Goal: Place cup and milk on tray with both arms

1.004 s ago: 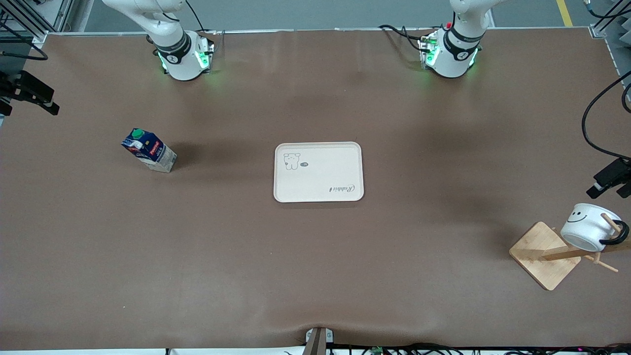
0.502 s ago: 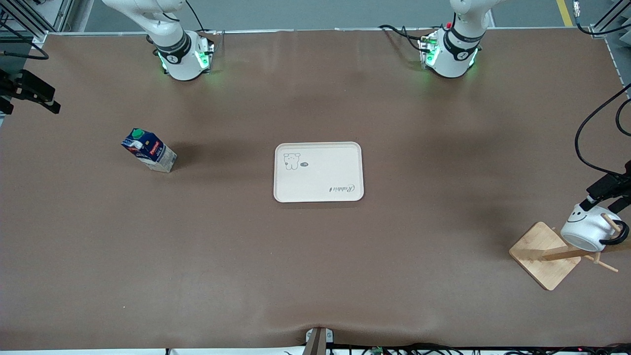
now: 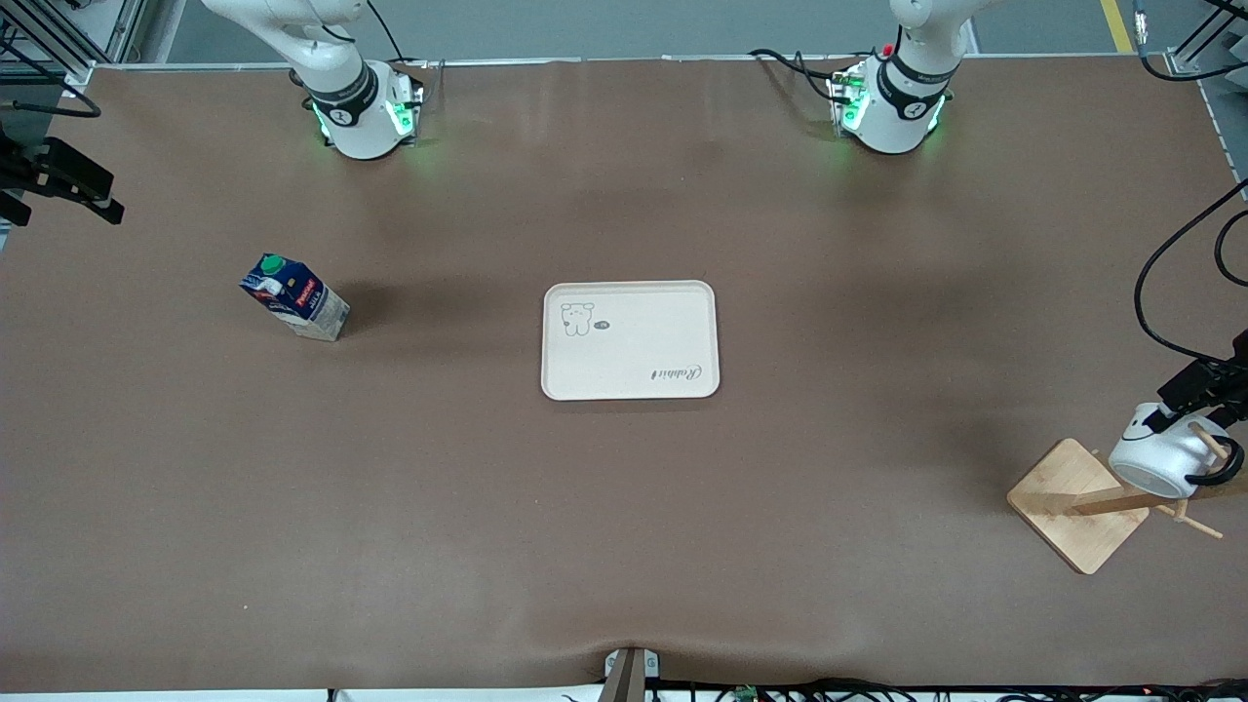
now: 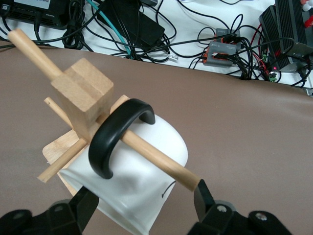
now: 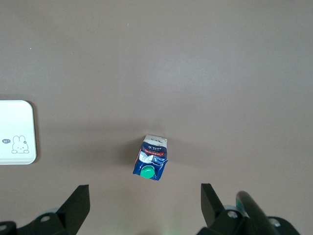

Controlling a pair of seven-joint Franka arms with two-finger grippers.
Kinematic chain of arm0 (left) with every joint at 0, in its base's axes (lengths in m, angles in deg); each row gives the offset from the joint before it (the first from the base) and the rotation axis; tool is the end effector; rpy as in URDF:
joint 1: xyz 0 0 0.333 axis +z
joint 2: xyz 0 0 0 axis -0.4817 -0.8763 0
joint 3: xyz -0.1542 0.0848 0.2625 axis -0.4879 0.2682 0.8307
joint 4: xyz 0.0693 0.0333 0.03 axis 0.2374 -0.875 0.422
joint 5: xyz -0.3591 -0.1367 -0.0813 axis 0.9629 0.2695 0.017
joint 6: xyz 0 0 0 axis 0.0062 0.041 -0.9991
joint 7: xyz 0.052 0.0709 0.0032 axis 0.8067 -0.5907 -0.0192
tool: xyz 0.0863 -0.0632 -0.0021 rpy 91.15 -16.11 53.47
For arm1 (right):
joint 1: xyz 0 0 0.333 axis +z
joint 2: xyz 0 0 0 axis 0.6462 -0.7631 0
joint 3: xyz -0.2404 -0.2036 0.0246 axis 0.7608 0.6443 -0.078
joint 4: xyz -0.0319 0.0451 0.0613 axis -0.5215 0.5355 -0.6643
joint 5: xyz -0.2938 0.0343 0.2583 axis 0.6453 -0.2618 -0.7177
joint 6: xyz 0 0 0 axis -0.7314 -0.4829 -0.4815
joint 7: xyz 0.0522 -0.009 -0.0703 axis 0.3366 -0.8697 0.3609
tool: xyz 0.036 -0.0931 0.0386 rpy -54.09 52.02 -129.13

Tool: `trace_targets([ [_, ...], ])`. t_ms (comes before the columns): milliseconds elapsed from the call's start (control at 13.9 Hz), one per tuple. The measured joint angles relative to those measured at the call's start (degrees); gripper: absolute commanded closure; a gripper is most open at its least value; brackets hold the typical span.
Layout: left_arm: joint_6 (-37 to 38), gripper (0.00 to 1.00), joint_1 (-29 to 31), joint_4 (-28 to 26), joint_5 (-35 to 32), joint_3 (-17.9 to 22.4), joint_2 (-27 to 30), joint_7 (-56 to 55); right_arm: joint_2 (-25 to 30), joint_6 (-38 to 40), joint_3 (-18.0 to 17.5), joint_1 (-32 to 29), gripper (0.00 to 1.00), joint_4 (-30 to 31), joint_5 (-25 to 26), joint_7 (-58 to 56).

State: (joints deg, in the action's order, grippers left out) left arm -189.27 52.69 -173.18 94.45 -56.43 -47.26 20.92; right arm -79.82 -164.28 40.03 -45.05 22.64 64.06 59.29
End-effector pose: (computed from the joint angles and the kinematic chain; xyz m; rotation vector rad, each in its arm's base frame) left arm 0.6189 0.1873 0.4344 2.7809 0.0590 0.6799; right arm 0.5132 -0.0269 0.6665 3.1323 0.0280 0.0068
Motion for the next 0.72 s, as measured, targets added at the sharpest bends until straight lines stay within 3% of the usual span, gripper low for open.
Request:
trace_targets([
  [430,0.0,0.35,0.0,0.7,0.0,0.0,-1.4,0.1,-1.4,-0.8,-0.5,0.6,0.0,-0.1,0.0,-0.1],
  [717,0.0,0.55,-0.1,0.7,0.0,-0.2,-1.5,0.1,-4.3,-0.8,0.2,-0.1,0.0,-0.1,0.0,-0.1],
])
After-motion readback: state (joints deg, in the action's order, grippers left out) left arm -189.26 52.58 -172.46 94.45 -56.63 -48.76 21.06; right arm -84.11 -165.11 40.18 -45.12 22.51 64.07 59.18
